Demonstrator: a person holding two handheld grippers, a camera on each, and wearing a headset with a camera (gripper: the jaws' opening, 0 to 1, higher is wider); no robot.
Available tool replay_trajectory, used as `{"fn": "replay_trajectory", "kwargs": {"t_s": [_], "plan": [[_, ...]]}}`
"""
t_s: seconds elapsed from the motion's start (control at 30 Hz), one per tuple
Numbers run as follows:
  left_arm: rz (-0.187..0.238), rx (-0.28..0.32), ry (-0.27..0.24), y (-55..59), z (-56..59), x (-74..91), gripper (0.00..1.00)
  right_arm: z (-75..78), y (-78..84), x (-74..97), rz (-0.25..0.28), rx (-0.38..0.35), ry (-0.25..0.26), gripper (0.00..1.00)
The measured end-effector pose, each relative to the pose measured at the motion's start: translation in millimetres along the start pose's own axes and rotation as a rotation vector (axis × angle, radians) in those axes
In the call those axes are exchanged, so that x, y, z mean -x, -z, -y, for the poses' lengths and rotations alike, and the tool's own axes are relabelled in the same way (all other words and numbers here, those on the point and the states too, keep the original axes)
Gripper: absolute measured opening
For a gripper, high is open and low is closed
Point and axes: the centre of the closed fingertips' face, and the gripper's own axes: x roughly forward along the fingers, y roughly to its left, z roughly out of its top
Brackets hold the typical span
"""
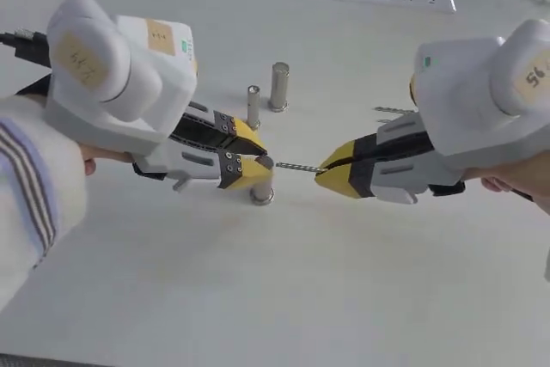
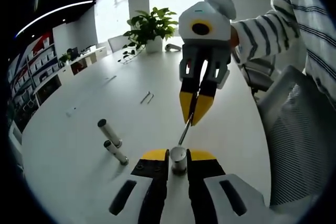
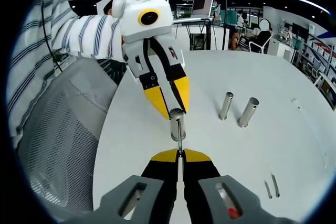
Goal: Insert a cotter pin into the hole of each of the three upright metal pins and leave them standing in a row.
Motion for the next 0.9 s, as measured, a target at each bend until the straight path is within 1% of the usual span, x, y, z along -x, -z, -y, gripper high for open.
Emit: {"fn": "replay_trajectory", "kwargs": {"t_s": [0.1,0.4,0.57,0.83,0.9], "plan": [[-0.002,0.004,0.004,0.5,0.1,-0.4,0.10,-1.5,-0.4,-1.2,-0.003,0.003,-0.007,0.00],[-0.006,-0.009,0.016,0.2,0.9,-0.5,0.10,-4.7,-1.7,-6.0,-0.009,0.014,-0.024,0.00],[-0.007,-0.009,0.015,0.0,0.8,-0.4,0.09,-1.7,-2.3,-10.7,-0.021,0.025,-0.024,0.00],[-0.007,-0.006,0.013,-0.4,1.1,-0.3,0.09,-0.6,-10.5,-20.7,-0.015,0.040,-0.033,0.00],[-0.008,-0.008,0.012,-0.6,1.2,-0.2,0.09,-1.8,-12.4,-23.1,-0.023,0.054,-0.029,0.00]]}}
